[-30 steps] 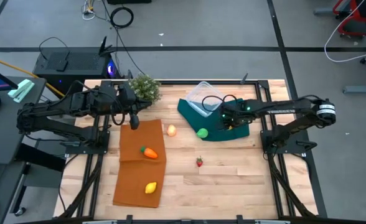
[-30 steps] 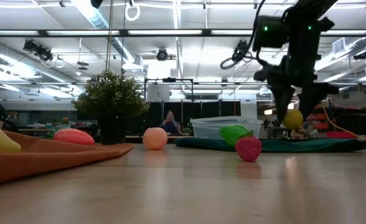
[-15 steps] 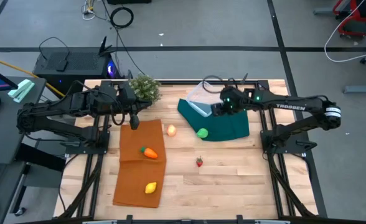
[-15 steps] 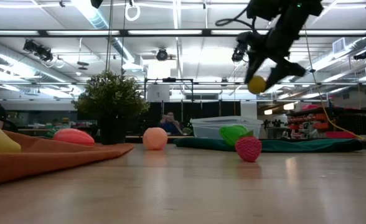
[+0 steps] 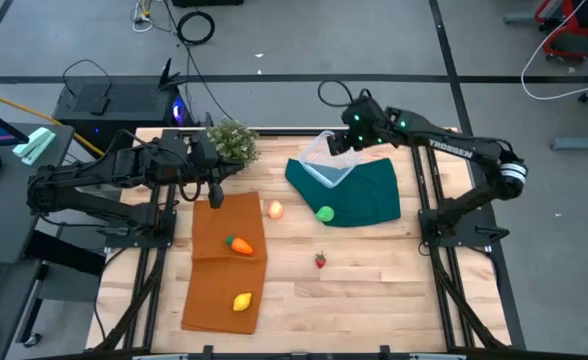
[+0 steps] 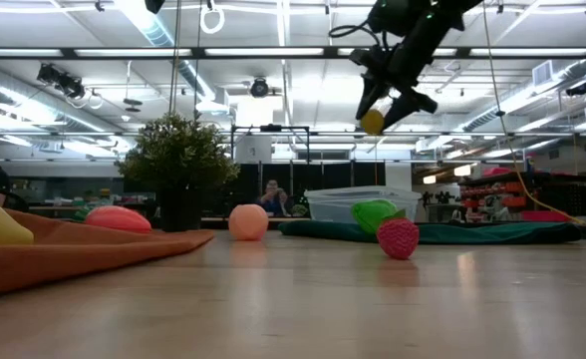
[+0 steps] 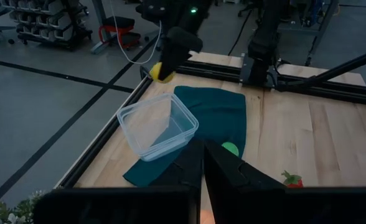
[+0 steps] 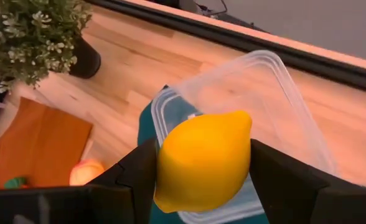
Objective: Pick and placing Produce into tupperware
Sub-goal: Put the lemon into the transparent bin
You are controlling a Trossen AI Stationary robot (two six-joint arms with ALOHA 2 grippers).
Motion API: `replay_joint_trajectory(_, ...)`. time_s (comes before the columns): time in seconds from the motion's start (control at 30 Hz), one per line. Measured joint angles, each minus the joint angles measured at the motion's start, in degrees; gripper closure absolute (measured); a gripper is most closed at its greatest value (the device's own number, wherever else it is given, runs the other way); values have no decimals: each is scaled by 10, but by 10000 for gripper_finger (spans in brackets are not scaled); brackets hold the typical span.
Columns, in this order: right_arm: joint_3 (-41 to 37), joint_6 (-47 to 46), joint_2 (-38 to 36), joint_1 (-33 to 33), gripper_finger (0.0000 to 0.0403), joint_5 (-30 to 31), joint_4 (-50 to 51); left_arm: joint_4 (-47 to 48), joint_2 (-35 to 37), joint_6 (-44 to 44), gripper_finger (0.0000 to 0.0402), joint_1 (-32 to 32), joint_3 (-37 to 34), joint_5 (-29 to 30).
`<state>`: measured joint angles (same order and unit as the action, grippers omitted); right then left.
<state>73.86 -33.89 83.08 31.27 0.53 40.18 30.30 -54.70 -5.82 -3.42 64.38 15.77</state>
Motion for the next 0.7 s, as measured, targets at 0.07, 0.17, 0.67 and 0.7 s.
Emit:
replay_joint_trajectory(0.07,19,16,20,8,211,-13,1,0,0,0,378,0,0,0)
replay_joint_trajectory(0.17,47,48,51,16,211,-31,-1,0,0,0,383,0,0,0)
replay_joint_trajectory(0.67,95,146,185,28,212,-73,40,0,0,0,377,0,0,0)
replay_joint_trajectory(0.7,95,151,193,28,212,-73,48,0,0,0,377,0,0,0)
